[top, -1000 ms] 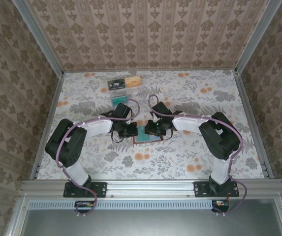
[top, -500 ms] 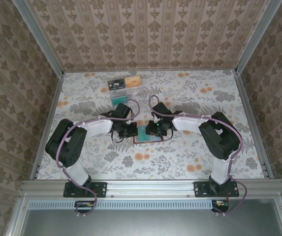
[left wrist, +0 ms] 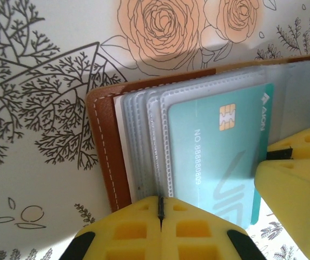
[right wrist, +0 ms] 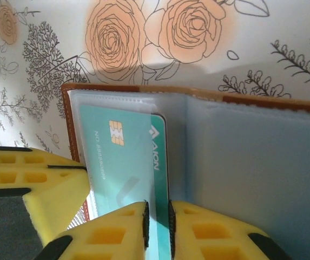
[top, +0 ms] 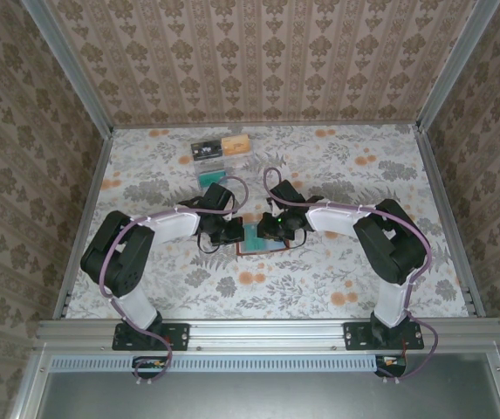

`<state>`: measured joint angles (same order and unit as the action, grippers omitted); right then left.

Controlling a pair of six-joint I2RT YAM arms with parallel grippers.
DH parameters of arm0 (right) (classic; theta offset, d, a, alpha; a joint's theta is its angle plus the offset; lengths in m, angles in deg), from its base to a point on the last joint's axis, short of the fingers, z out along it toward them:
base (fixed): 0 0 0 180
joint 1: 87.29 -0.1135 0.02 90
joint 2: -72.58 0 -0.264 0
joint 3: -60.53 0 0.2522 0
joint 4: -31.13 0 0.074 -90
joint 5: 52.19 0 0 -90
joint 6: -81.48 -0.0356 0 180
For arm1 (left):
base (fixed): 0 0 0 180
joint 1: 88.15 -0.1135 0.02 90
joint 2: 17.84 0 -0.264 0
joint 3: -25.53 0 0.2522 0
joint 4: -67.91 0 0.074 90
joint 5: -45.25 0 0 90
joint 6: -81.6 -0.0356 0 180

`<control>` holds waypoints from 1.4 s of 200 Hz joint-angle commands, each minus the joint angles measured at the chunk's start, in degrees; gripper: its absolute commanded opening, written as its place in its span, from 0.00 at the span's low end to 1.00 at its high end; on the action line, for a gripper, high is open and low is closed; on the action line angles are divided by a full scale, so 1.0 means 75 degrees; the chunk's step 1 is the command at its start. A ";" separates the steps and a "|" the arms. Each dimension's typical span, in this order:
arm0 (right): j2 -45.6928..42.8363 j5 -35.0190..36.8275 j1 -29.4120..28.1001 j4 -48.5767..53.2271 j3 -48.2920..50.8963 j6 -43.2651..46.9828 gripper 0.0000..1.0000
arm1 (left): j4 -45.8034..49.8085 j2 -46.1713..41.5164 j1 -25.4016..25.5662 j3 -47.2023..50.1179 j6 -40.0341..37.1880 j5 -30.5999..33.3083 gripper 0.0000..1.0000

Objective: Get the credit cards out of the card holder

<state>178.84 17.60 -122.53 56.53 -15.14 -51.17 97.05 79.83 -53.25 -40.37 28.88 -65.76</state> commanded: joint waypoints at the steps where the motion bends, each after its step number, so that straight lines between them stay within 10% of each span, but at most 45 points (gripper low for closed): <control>1: 0.0123 -0.0321 0.0057 -0.0195 0.0109 -0.0102 0.12 | 0.0290 0.0255 0.0047 0.0017 0.0033 0.0105 0.00; 118: -0.0561 -0.0076 0.0662 0.0098 0.0829 0.0206 0.00 | 0.0606 0.0276 -0.0082 0.0085 0.0042 0.0343 0.00; 156: -0.0431 -0.0497 0.0667 -0.0462 0.0914 0.0032 0.25 | 0.0526 0.0267 -0.0071 0.0075 0.0039 0.0247 0.00; 203: -0.0142 -0.0764 0.0656 -0.0914 0.0898 -0.0141 0.29 | 0.0544 0.0290 -0.0059 0.0061 0.0033 0.0200 0.00; 280: -0.0334 -0.0614 0.0748 -0.0779 0.1091 -0.0027 0.09 | 0.0639 0.0220 -0.0068 0.0042 -0.0043 0.0259 0.00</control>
<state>177.05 12.21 -117.66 49.39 -8.87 -52.05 97.11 79.94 -53.39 -40.41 28.86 -65.91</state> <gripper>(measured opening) 0.101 0.048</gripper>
